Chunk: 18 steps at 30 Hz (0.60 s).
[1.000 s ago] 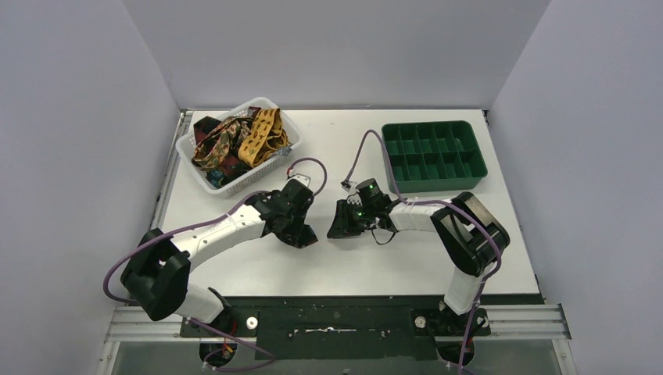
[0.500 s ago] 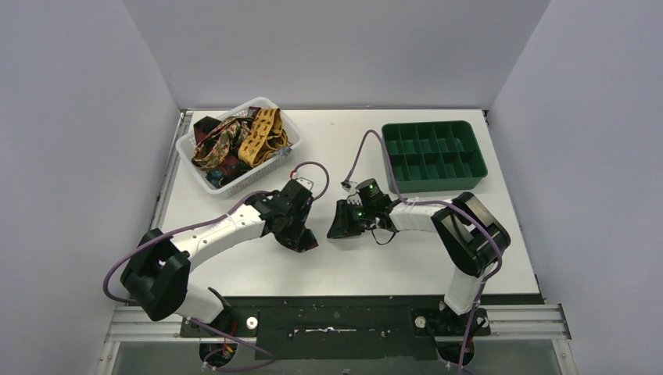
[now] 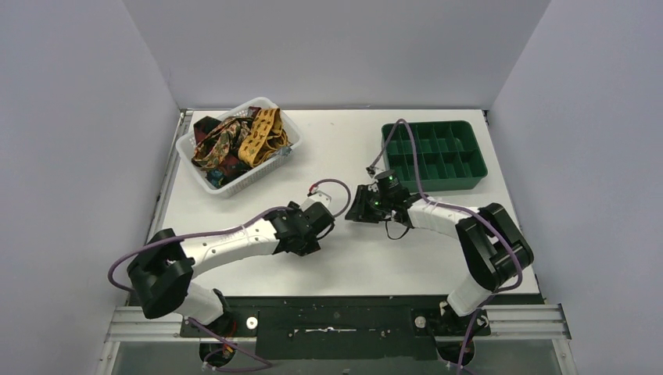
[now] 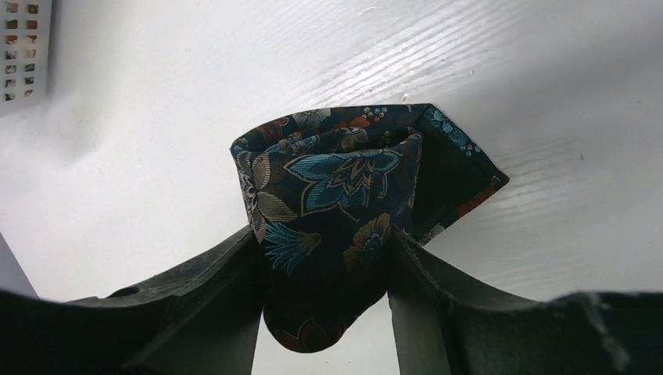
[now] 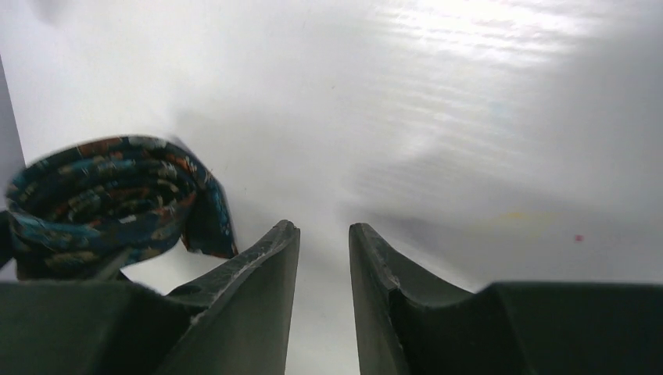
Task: Roll the ties
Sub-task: Roll the tie at the center of the board.
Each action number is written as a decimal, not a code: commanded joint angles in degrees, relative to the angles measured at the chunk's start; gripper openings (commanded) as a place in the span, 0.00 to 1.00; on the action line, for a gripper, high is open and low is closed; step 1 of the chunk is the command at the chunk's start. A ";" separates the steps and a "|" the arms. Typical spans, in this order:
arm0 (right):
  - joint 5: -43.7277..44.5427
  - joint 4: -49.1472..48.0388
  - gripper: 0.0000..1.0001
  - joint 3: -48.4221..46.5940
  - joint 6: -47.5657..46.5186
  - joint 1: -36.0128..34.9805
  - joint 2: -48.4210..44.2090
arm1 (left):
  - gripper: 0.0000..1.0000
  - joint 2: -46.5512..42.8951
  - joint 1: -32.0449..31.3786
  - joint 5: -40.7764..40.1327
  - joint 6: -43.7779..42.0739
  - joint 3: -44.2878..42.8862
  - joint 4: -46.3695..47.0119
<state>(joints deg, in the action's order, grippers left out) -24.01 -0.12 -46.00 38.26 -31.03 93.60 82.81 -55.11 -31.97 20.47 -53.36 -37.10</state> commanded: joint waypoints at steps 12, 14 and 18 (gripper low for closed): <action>5.61 3.53 0.34 0.73 0.03 6.77 -5.86 | 0.55 17.83 -12.52 -14.15 13.54 -10.34 -8.34; 5.81 3.71 0.34 0.86 -0.02 7.01 -5.89 | 0.55 20.16 -14.07 -14.90 15.14 -11.92 -9.66; 5.76 3.93 0.36 1.17 -0.19 7.75 -6.14 | 0.60 21.85 -15.07 -11.60 16.37 -13.05 -8.70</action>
<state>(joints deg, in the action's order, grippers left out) -19.51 4.01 -45.54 38.26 -24.18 90.37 103.55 -69.14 -45.36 32.64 -64.14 -44.66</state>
